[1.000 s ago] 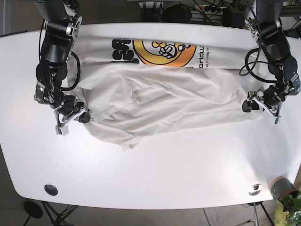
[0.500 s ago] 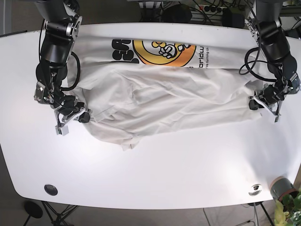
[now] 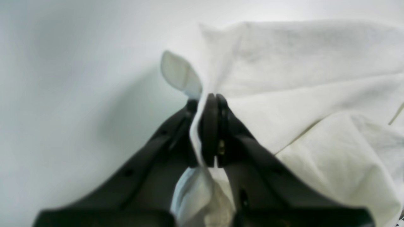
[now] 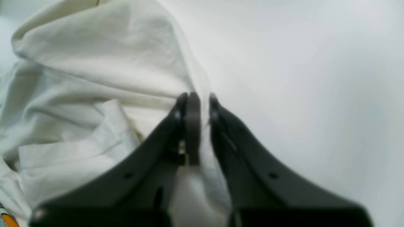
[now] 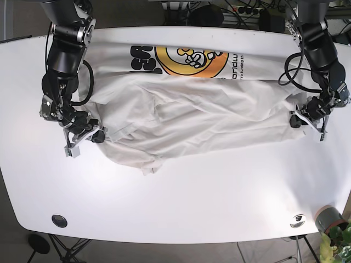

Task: Fold the T-shirt properly
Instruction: 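Grasp the opposite hem corner with the left gripper, then lift the shirt by both hem corners high above the table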

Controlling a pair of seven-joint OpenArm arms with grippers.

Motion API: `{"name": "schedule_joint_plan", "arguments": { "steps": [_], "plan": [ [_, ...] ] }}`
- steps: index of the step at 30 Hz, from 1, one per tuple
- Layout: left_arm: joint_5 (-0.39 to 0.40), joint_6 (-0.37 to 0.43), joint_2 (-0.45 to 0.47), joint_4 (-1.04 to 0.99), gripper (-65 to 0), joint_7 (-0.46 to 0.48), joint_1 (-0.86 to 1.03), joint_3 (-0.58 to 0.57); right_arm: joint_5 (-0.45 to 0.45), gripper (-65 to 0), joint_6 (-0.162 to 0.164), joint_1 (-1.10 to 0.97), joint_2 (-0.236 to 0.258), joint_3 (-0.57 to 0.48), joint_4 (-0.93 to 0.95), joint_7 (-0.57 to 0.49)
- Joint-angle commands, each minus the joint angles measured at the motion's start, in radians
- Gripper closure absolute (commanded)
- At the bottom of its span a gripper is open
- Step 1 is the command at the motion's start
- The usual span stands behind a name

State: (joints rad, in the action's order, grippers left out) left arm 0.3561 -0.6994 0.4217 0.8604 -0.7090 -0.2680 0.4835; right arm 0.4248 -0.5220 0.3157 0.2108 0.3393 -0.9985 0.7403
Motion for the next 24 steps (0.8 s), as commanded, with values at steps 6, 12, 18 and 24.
{"name": "schedule_joint_plan", "arguments": {
  "steps": [6, 12, 18, 24],
  "plan": [
    [-0.018, 0.001, 0.012, 0.012, 0.0, -0.021, -0.087, -0.001, 0.019, -2.2, -0.011, 0.03, 0.025, 0.004, -0.066, -0.018],
    [-0.019, 0.001, 0.018, 0.013, 0.0, -0.021, -0.158, -0.001, 0.019, -2.2, -0.005, 0.053, 0.065, 0.004, -0.156, 0.029],
    [-0.024, 0.007, 0.01, 0.024, 0.0, -0.021, -0.242, -0.002, 0.019, -2.2, -0.01, 0.135, 0.088, 0.024, -0.188, 0.109],
    [-0.019, 0.011, -0.04, 0.161, 0.0, -0.057, -0.285, -0.002, 0.019, -2.2, -0.011, 0.227, 0.1, 0.025, -0.188, 0.172]
  ]
}}
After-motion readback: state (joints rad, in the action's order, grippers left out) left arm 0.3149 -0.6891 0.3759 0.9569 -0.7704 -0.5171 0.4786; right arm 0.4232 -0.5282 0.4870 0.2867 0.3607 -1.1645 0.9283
